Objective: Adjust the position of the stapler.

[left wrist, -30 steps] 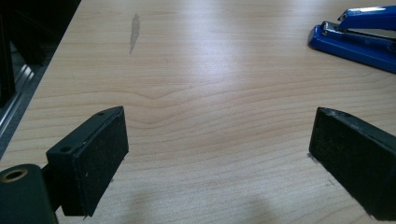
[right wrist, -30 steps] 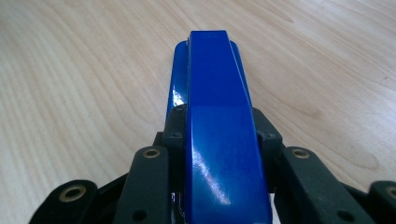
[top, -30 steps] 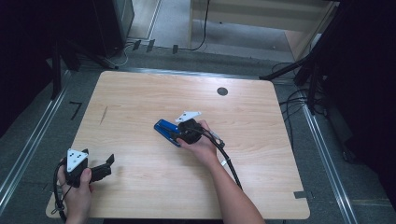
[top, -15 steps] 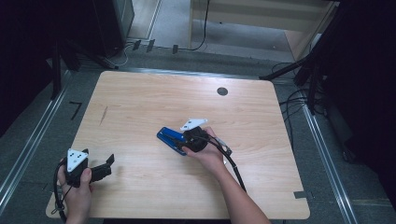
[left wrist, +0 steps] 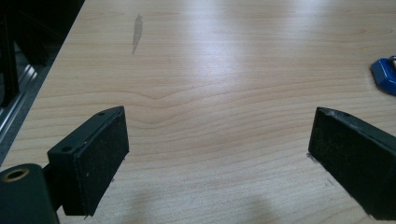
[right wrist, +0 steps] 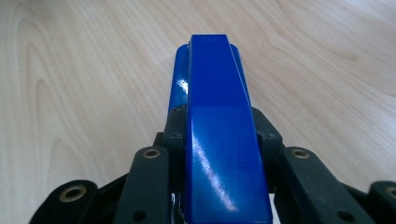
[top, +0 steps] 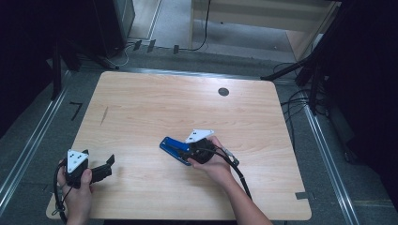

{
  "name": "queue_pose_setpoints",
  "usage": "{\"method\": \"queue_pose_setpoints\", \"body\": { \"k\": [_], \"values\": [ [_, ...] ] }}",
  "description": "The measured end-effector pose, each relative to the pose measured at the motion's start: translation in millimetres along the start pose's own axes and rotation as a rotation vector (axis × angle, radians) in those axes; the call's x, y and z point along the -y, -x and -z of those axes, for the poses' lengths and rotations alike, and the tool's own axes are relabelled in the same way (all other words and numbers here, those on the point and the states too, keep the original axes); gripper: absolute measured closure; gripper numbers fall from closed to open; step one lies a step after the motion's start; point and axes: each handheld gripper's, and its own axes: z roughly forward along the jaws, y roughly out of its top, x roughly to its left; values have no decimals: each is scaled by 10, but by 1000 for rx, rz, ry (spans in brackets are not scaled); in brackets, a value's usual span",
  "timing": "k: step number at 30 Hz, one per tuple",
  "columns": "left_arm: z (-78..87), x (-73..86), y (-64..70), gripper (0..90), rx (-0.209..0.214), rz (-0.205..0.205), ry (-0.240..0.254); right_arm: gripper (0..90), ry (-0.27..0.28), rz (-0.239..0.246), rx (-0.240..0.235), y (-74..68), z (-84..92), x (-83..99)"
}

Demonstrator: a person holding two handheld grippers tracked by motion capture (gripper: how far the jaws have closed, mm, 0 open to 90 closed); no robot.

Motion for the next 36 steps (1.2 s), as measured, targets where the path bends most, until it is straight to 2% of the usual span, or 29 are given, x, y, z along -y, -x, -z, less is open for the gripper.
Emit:
{"method": "queue_pose_setpoints", "body": {
  "k": [13, 16, 19, 20, 22, 24, 25, 29, 30, 31, 32, 33, 34, 35, 36],
  "values": [
    [11, 2, -12, 56, 9, 5, 3, 673, 6, 40, -48, -256, 156, 174],
    [12, 3, -12, 58, 9, 6, 5, 670, 18, 48, -40, -306, 172, 220],
    [10, 2, -12, 58, 8, 8, 4, 662, 28, 25, -37, -314, 173, 233],
    [8, 1, -12, 58, 7, 9, 2, 612, 37, 16, -40, -310, 173, 236],
    [1, -1, -16, 59, 28, 18, 1, 417, 72, -34, -44, -276, 216, 217],
    [2, 0, -11, 59, 28, 15, 1, 390, 82, -41, -39, -271, 244, 210],
    [12, 3, 11, 60, 30, 7, 6, 365, 105, -58, -41, -267, 310, 219],
    [30, -12, 79, 60, 56, 3, 6, 351, 146, -87, -18, -277, 426, 279],
    [25, -23, 164, 60, 98, -6, -2, 366, 169, -108, -1, -285, 514, 346],
    [25, -23, 164, 63, 98, -6, -2, 366, 169, -108, -1, -285, 514, 346],
    [24, -25, 222, 63, 112, -18, -11, 378, 177, -124, 7, -286, 553, 385],
    [28, -26, 349, 139, 130, -42, -19, 404, 190, -156, 1, -274, 634, 474],
    [28, -26, 349, 151, 130, -42, -19, 404, 190, -156, 1, -274, 634, 474],
    [27, -26, 410, 151, 152, -43, -23, 416, 200, -168, 5, -263, 672, 519],
    [27, -24, 531, 196, 184, -62, -28, 452, 212, -203, 21, -241, 756, 595]
  ]
}}
